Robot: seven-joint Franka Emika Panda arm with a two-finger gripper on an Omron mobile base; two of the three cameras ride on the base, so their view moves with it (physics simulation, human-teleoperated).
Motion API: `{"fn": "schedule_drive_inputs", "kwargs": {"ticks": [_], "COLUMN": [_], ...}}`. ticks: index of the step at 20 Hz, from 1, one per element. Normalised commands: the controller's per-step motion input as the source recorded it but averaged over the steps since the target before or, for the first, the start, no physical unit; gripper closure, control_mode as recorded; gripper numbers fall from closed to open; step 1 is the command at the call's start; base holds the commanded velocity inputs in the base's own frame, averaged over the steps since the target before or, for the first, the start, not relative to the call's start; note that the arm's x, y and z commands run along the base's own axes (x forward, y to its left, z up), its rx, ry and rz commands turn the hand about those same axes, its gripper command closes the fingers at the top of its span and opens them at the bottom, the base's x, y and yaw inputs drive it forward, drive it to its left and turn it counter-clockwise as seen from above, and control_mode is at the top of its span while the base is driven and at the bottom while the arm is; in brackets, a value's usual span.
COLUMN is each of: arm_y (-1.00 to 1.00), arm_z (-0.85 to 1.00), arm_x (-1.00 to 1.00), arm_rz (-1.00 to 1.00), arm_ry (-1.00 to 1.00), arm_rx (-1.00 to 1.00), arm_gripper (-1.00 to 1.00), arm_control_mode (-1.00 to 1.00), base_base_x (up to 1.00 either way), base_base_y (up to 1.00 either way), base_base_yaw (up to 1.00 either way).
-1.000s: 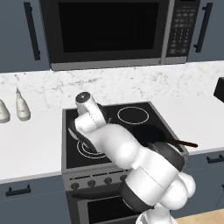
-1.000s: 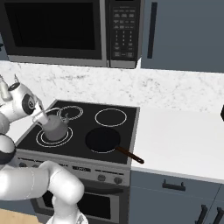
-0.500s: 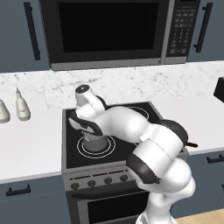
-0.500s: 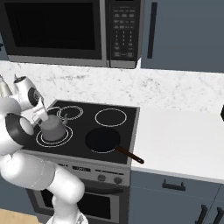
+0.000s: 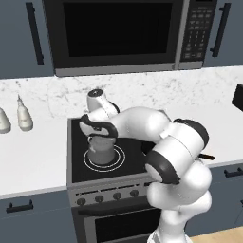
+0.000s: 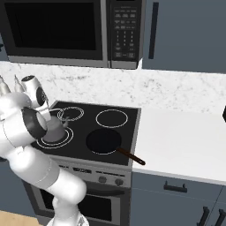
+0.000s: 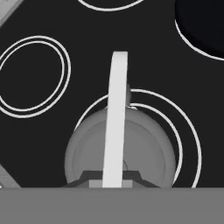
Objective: Pick the kettle from the counter and place it on a stove burner. Then turn the burner on.
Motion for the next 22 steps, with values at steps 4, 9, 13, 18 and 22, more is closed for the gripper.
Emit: {"fn": "schedule_drive_inputs", "kwargs": {"ticks": [4, 9, 13, 18, 22], "arm_y": [-0.09, 0.00, -0.14, 0.00, 0.00], "arm_z": [-0.04, -0.03, -0.09, -0.01, 0.00], "arm_x": [0.03, 0.00, 0.00, 0.00, 0.00], "arm_rz": [0.00, 0.00, 0.00, 0.00, 0.00], "arm_ry": [0.00, 0.00, 0.00, 0.00, 0.00], "arm_rx": [0.00, 0.00, -0.03, -0.01, 0.00], "arm_gripper": [1.00, 1.00, 1.00, 1.00, -1.00], "arm_control_mode": [-1.00, -1.00, -1.00, -1.00, -1.00], "base_base_x": [0.00, 0.00, 0.00, 0.00, 0.00], "base_base_y": [0.00, 0.00, 0.00, 0.00, 0.00], "base_base_yaw": [0.00, 0.00, 0.00, 0.00, 0.00]}}
